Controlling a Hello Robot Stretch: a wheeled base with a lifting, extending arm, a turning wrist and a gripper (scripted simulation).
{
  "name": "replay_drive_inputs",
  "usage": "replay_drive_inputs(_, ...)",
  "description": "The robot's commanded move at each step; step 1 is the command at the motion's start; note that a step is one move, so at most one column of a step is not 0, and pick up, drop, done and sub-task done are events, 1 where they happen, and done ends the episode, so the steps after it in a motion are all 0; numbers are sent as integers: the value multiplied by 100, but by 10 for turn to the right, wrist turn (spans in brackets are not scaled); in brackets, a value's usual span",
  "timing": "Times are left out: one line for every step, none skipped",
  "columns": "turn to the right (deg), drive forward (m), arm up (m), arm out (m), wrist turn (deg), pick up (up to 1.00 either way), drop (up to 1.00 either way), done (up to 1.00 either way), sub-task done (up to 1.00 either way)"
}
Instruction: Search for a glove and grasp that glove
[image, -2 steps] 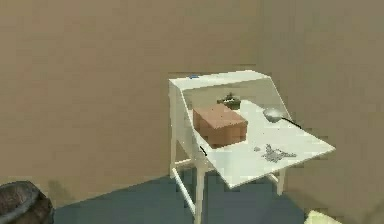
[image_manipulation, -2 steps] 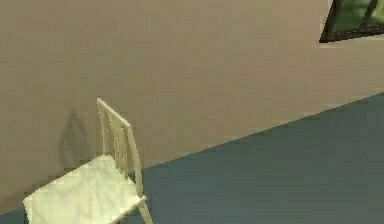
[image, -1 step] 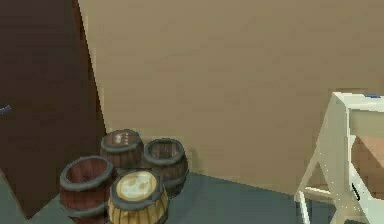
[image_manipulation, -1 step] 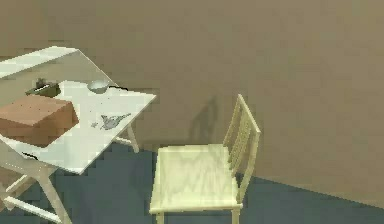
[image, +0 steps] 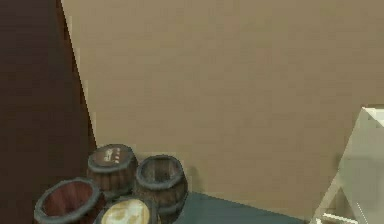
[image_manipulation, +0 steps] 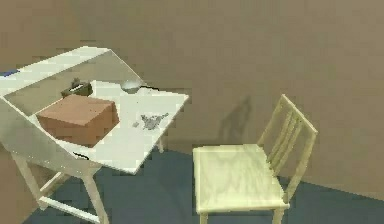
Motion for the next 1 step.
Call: replay_drive_inputs(-90,0,0,0,0,0,0,0,0)
